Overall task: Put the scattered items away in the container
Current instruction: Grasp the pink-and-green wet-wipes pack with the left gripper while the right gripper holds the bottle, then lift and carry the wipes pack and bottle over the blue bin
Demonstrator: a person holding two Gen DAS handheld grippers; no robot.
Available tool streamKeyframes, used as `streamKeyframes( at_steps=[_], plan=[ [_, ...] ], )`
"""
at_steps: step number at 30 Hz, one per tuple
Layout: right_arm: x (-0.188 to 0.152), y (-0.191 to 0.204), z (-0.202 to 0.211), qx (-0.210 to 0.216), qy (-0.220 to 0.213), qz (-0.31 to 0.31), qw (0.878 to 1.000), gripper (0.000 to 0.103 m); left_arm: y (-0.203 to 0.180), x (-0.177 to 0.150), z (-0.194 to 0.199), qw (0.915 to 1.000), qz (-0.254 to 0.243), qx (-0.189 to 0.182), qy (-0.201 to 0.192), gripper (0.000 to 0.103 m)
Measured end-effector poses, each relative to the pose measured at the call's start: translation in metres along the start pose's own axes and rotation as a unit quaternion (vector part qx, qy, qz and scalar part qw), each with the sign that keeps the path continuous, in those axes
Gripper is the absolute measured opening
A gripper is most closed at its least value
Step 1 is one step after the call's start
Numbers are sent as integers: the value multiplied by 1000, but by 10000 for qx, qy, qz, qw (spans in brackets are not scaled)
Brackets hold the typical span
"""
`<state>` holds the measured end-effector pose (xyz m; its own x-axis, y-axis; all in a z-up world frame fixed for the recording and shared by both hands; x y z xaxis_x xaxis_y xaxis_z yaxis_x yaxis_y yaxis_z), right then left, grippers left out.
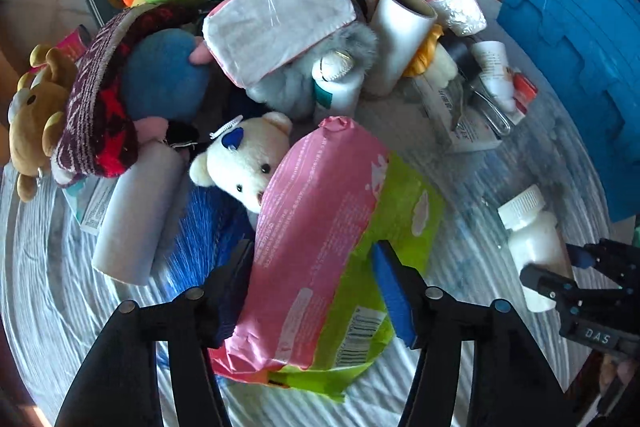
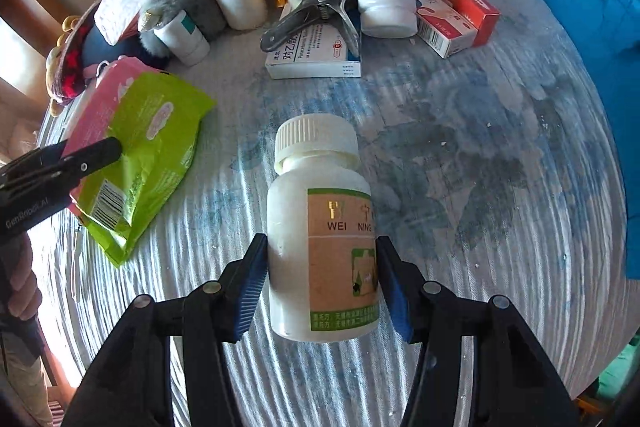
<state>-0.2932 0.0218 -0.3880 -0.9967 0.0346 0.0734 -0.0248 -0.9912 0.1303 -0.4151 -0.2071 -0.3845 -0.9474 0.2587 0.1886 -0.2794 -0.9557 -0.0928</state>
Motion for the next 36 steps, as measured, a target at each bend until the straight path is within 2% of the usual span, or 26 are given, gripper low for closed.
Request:
streamKeyframes(
  at_steps=[2, 5, 7, 8, 11, 12, 16, 20, 24, 27, 29, 32, 36],
  plan=[
    [-3, -1, 1, 24, 18, 34, 10000, 53, -10, -9, 0, 9997, 102, -199, 62, 43],
    [-3, -2, 0, 107, 38, 110, 9999, 53, -21, -14, -3, 9993, 258, -282, 46, 47],
    [-1, -3, 1, 62, -8, 192, 9998, 57, -25, -12, -11, 9986, 400, -316, 147, 61],
    [1, -3, 2, 23, -23, 236, 9997, 60, -26, -10, -17, 9981, 448, -332, 246, 71],
    [3, -7, 3, -62, -34, 334, 9994, 68, -35, -2, -21, 9984, 464, -227, 236, 85],
    [3, -9, 3, -87, -33, 353, 9993, 71, -37, 0, -22, 9985, 453, -172, 242, 86],
    [0, -16, 6, -113, -20, 421, 9990, 74, -53, -3, -9, 9995, 271, 5, 139, 86],
    [-5, -17, 10, -47, -6, 455, 9990, 77, -75, -6, 3, 9992, -240, 313, -93, 90],
    [-11, -18, 13, 5, 1, 456, 9990, 78, -80, -5, -23, 9955, -474, 789, 210, 98],
    [-14, -16, 17, 49, -43, 483, 9988, 78, -77, -4, -29, 9973, -314, 630, 202, 99],
    [-14, -12, 20, 83, -132, 491, 9987, 78, -76, -5, -28, 9982, -230, 540, 151, 95],
    [-14, -8, 20, 58, -177, 466, 9987, 78, -79, -8, -27, 9981, -249, 557, 106, 94],
    [-22, -5, 19, -16, -153, 421, 9990, 78, -90, -16, -31, 9964, -448, 686, 236, 100]
  ],
)
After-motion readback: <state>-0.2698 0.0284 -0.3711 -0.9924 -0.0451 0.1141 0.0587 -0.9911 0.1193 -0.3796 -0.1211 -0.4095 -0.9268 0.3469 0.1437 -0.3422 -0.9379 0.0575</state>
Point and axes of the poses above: each gripper's, at about its wrist camera, not at the fingertips, and z roughly against the way its jaws point, y to its left, x to its top, the point moved 7 cm from there along -z, roughly the way its jaws point, and after that the axes turned 12 degrees about y, right-handed, at the moved point
